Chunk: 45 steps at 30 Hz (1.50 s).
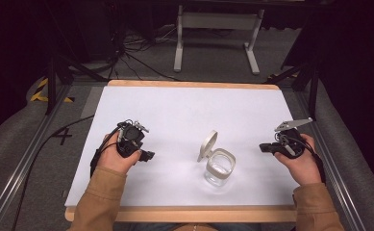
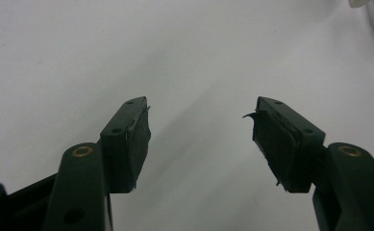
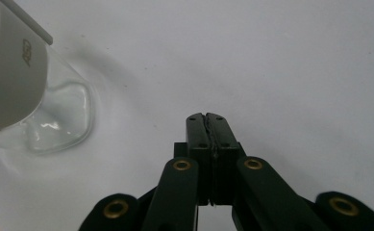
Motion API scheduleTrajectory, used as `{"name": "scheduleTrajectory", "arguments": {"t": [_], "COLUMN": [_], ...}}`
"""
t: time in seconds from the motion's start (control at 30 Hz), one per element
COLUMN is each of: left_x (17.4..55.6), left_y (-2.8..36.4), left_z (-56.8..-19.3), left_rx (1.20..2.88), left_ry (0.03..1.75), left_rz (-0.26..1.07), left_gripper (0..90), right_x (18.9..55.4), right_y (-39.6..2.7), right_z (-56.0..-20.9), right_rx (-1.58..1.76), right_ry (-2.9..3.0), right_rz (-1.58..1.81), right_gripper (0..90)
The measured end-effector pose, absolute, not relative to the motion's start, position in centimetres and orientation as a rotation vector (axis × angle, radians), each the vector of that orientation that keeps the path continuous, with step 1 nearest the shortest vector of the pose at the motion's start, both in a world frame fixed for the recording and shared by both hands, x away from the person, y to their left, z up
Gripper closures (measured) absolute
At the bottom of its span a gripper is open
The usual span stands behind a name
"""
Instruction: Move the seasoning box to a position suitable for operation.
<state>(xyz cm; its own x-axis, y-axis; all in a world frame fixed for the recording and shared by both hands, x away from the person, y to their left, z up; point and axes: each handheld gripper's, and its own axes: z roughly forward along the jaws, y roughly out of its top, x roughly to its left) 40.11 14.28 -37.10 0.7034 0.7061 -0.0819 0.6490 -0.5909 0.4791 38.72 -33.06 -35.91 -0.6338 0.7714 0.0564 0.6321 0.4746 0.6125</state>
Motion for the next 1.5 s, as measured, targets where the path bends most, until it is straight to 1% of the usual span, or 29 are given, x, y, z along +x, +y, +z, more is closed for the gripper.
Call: {"name": "scheduleTrajectory", "arguments": {"t": [0.2,0.33,0.57,0.7,0.93,1.17,1.5], "left_x": [39.7,39.5,39.1,38.9,38.7,38.5,38.4], "left_y": [13.9,13.8,13.3,12.9,12.7,12.6,12.5], "left_z": [-36.7,-36.4,-36.1,-36.1,-35.9,-35.8,-35.7], "left_rx": [2.426,2.432,2.446,2.467,2.468,2.471,2.473], "left_ry": [1.022,1.003,0.966,0.96,0.947,0.936,0.931], "left_rz": [0.169,0.166,0.171,0.151,0.149,0.148,0.147], "left_gripper": [34.5,34.1,31.6,28.2,28.3,27.9,27.8], "right_x": [38.6,38.4,38.2,38.1,38.0,38.2,38.2], "right_y": [-32.9,-32.6,-30.3,-29.0,-27.4,-26.2,-25.6], "right_z": [-35.9,-35.8,-36.2,-36.7,-37.2,-38.8,-39.2], "right_rx": [1.201,1.163,1.056,1.022,0.968,0.937,0.925], "right_ry": [2.521,2.545,2.644,2.696,2.746,2.822,2.837], "right_rz": [0.909,0.917,0.926,0.9,0.899,0.889,0.885], "right_gripper": [90.0,90.0,90.0,90.0,90.0,90.0,90.0]}}
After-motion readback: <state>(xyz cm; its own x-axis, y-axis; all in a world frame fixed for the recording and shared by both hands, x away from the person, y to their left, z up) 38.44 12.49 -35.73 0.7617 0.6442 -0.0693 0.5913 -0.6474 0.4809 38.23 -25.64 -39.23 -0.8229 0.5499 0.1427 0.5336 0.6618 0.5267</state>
